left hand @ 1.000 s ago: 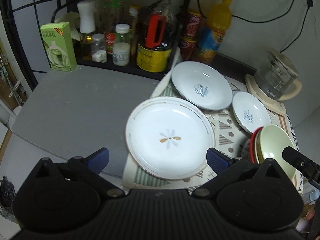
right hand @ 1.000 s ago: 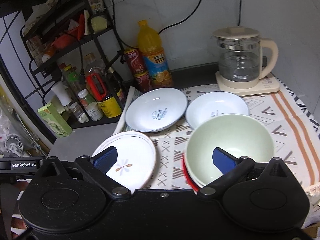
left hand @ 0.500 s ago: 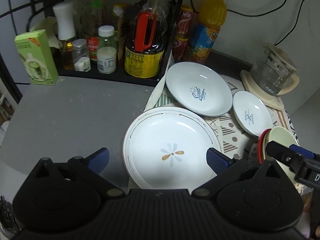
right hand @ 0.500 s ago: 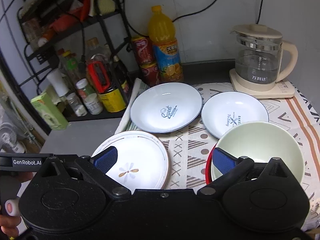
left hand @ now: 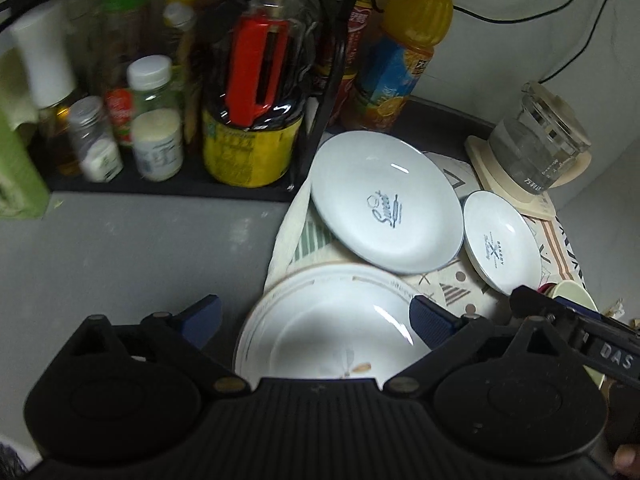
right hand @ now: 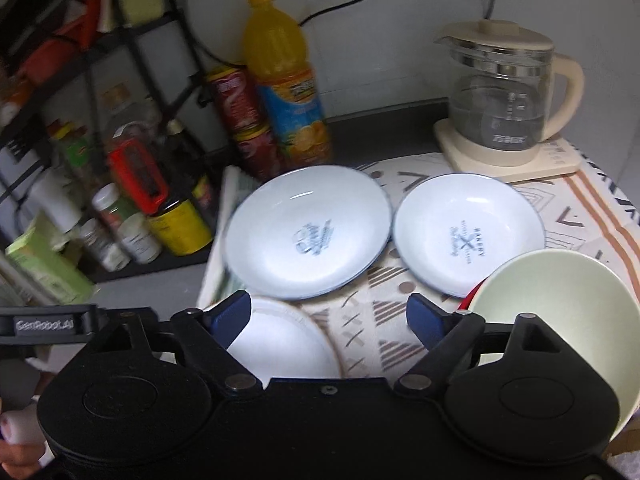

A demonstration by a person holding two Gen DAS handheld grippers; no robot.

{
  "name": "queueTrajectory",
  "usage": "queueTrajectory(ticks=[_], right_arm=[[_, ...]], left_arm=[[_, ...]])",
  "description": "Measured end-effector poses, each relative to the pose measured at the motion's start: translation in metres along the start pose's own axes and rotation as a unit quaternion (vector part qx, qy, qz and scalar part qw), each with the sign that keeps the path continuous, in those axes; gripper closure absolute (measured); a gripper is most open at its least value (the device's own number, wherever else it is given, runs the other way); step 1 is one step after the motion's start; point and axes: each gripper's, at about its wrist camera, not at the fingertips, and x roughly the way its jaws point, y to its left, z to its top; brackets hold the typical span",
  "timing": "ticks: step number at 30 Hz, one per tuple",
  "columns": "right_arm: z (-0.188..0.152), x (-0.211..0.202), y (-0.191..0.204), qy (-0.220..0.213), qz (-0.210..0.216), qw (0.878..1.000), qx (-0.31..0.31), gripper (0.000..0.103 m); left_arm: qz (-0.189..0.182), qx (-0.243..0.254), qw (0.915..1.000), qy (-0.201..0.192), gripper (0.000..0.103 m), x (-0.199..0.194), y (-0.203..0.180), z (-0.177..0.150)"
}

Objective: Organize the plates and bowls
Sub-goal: 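Withdraw both grippers and move toward the white 'Sweet' plate, then pinch the rim of the white 'Sweet' plate with both grippers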

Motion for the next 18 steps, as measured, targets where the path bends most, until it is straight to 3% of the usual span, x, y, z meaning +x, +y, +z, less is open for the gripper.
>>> queueTrajectory(ticks=[9,11,15,18], right_arm=[[0.011,0.039,-0.002,0.004,-0.032,0.998,0.046,0.029],[0.013,0.048,-0.004,0.011,-0.032,0.998,0.061,0.037],[0.015,0.068,0.001,0.022,-0.025,0.997,0.062,0.039],[0.015,0.084,0.001,0.043,-0.032,0.996,0.074,0.047]], left_arm=[[-0.046,0.026,0.9986,0.000,0.013,0.042,0.002,0.031],[-0.050,0.031,0.9983,0.002,0.019,0.053,0.001,0.035],[-0.056,0.029,0.9979,0.016,0.031,0.075,0.002,0.042],[-0.057,0.020,0.9977,0.031,0.042,0.092,0.005,0.045]])
